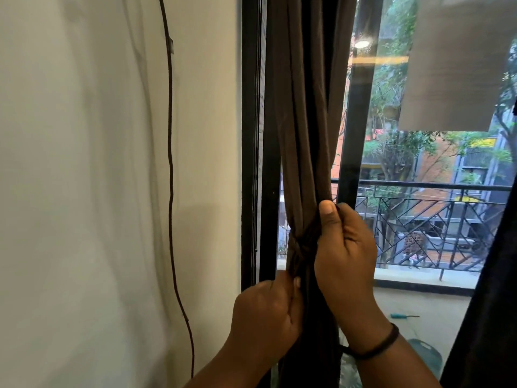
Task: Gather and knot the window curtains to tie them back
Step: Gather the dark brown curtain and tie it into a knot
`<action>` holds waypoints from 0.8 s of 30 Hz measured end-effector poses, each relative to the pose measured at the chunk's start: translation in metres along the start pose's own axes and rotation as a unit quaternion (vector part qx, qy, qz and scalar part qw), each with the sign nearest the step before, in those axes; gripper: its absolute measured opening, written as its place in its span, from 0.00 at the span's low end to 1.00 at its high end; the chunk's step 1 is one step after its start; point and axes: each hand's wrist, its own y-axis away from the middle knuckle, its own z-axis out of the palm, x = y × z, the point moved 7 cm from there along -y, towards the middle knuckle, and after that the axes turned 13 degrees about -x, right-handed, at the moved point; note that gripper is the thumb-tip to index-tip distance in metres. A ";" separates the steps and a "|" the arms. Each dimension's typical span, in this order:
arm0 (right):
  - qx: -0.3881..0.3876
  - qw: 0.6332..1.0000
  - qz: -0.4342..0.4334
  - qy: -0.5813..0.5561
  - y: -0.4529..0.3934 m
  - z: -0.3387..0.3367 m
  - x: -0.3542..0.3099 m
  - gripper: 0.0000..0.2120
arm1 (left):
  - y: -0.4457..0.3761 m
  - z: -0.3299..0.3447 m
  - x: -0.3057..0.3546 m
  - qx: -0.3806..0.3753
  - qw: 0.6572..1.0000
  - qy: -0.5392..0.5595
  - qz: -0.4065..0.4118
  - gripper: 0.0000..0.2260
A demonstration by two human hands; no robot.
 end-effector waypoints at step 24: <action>-0.144 0.961 -0.206 0.119 0.014 0.058 -0.005 0.08 | 0.006 0.038 -0.091 -0.019 0.960 0.263 -0.097 0.13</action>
